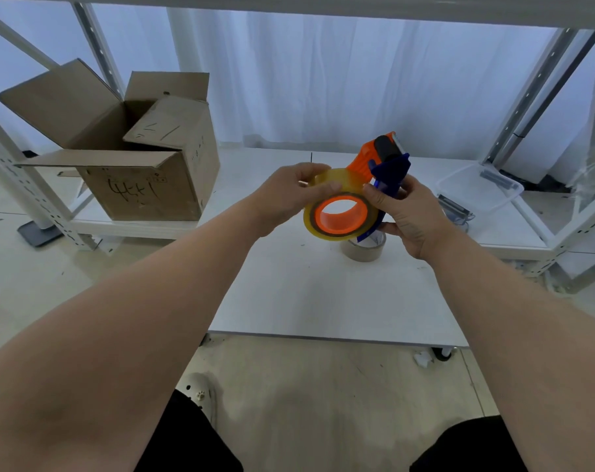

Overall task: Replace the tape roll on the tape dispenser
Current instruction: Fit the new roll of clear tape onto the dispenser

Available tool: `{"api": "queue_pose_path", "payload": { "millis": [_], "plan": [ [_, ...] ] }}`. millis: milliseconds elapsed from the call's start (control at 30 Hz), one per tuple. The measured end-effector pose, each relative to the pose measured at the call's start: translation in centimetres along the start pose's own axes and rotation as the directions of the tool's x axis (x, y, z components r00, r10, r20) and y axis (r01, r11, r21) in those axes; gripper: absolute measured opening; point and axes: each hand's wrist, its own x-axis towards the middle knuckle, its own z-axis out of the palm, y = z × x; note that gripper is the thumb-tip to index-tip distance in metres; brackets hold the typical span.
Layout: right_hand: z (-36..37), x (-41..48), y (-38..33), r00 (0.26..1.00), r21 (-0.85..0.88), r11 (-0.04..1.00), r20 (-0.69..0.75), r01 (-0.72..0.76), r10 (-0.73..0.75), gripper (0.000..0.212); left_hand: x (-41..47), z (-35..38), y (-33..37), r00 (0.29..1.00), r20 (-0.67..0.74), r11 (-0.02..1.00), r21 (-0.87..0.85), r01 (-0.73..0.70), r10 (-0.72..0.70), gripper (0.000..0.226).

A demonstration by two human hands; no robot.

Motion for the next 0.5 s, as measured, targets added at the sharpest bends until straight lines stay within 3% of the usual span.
{"api": "queue_pose_path", "payload": {
  "millis": [100,233,333,400,500],
  "plan": [
    [-0.3,-0.2,0.2,0.999,0.025,0.999,0.014,-0.034,0.034,0.045,0.0,0.0,-0.5,0.999,0.044,0.99,0.139,-0.006,0.0,0.057],
    [0.0,0.0,-0.1,0.998,-0.061,0.997,-0.016,-0.054,0.053,0.041,-0.1,0.1,-0.5,0.992,-0.082,0.936,0.346,-0.062,0.096,0.056],
    [1.0,0.4,-0.1,0.99,-0.308,0.949,-0.14,-0.072,0.03,0.029,-0.2,0.0,-0.8,0.973,-0.152,0.8,0.598,-0.049,0.173,0.06],
    [1.5,0.3,0.2,0.982,-0.447,0.893,-0.184,-0.05,-0.037,0.033,-0.2,0.0,-1.1,0.963,-0.157,0.688,0.725,-0.039,0.22,0.064],
    [1.9,0.2,-0.1,0.966,-0.505,0.863,-0.23,-0.014,-0.118,0.038,-0.3,0.1,-1.0,0.944,-0.167,0.603,0.796,-0.041,0.284,0.067]
  ]
}}
